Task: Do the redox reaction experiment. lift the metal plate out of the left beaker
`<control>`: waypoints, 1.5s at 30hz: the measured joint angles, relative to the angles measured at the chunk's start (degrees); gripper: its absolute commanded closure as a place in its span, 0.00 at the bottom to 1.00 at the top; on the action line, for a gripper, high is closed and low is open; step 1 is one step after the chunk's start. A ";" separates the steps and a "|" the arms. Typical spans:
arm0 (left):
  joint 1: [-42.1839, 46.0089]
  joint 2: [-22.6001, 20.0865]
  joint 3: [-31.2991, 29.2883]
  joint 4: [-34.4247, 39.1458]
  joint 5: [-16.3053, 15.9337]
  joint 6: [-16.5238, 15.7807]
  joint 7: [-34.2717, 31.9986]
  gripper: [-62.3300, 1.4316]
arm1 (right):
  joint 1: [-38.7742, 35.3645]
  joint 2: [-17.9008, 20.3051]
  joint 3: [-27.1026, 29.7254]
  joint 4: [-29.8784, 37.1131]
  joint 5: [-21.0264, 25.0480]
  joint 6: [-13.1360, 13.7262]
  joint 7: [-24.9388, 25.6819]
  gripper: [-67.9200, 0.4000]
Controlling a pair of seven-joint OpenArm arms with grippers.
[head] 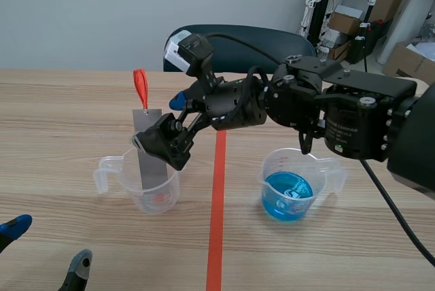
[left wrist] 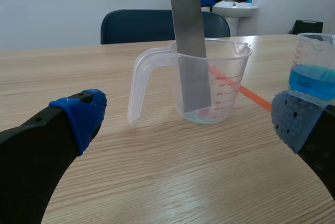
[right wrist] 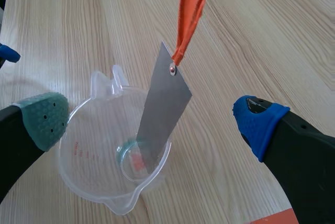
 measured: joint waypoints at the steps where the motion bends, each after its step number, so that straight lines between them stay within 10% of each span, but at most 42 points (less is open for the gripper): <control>1: 0.00 0.00 0.00 0.00 0.00 0.00 0.00 0.00 | 0.28 -0.04 0.00 -0.72 -0.02 0.00 0.00 0.00; 24: 0.00 -0.02 0.00 0.00 0.00 0.00 0.00 0.00 | 2.84 -5.88 0.00 -6.47 -2.19 -0.61 0.57 0.00; 33: 0.00 -0.02 0.00 0.00 0.00 0.00 0.00 0.00 | 2.84 -5.88 0.00 -6.47 -2.19 -1.99 -1.31 0.41; 45: 0.00 -0.02 0.00 0.00 0.00 0.00 0.00 0.00 | 2.84 -5.86 0.00 -6.47 -4.15 -1.90 -1.11 0.65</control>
